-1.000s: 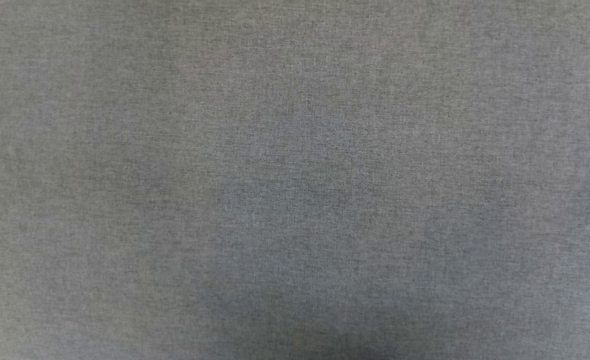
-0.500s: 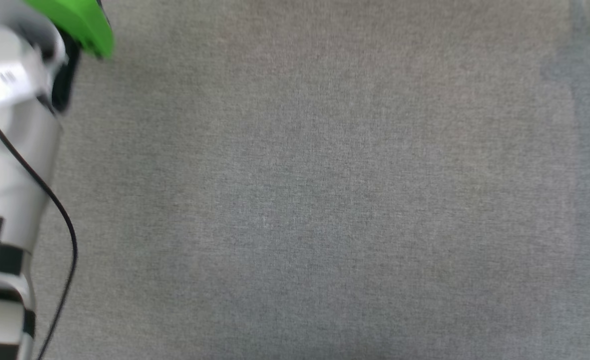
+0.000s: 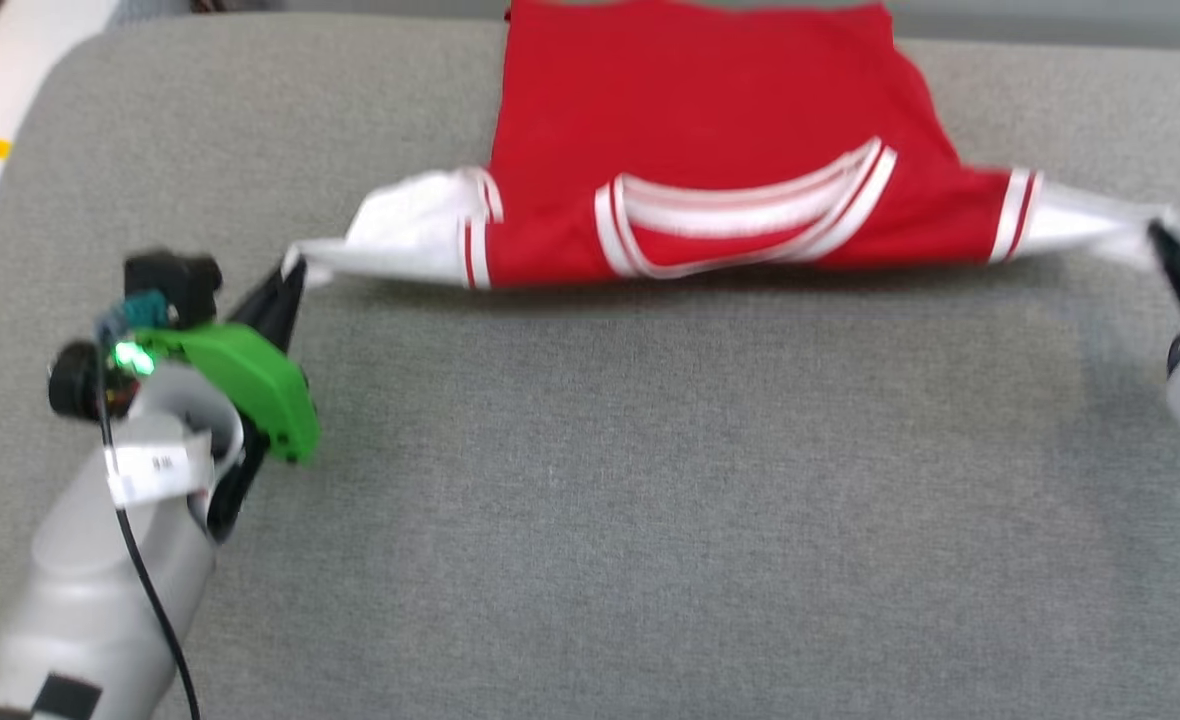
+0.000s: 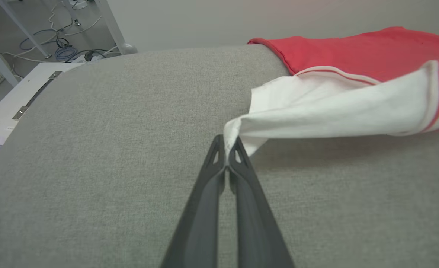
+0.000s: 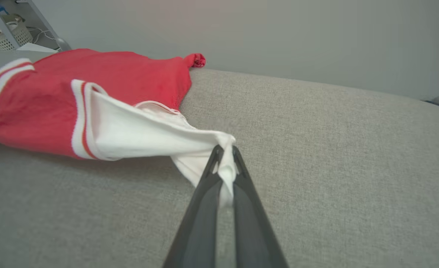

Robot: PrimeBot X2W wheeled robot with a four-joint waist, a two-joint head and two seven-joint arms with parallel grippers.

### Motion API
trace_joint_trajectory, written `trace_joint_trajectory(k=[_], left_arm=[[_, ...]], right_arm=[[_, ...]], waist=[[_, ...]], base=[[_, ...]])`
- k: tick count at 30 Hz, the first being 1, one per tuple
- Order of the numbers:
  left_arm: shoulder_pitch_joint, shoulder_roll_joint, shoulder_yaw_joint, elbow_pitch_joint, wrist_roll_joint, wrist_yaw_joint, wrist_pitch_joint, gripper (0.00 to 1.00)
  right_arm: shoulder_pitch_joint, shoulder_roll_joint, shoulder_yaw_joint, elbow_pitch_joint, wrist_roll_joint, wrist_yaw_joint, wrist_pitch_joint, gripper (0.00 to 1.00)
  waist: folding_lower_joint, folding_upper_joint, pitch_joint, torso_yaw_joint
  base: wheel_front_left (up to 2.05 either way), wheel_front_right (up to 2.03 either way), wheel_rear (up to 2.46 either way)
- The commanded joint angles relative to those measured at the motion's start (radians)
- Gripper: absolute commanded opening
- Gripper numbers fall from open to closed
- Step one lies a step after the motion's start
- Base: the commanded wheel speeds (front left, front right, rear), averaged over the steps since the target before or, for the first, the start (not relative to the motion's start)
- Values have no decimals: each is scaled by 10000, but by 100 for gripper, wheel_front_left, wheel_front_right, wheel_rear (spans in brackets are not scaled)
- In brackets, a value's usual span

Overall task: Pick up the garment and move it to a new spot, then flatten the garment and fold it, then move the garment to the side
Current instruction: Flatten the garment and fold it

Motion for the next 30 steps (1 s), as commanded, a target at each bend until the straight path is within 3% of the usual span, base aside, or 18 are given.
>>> trace_joint_trajectory(k=[1,5,20,30], left_arm=[[470,182,-47,-59,-98,18,95,0],[2272,455,-271,-627,-281,315,461,0],[5550,1195,-274,-3071,-1086,1248,1400,0],[6624,1623,-396,-4894,-1355,1776,2211,0]], right_arm=[[479,-152,73,-160,165,-19,71,0],[2246,-489,380,-1007,518,-19,255,0],[5492,-1230,636,-2829,1087,-19,1174,0],[6984,-1433,242,-3824,1362,-19,1768,0]], waist=[[1,0,-719,55],[1,0,-1467,11],[1,0,-2909,-5],[1,0,-2941,88]], base=[[0,0,0],[0,0,0],[0,0,0],[0,0,0]])
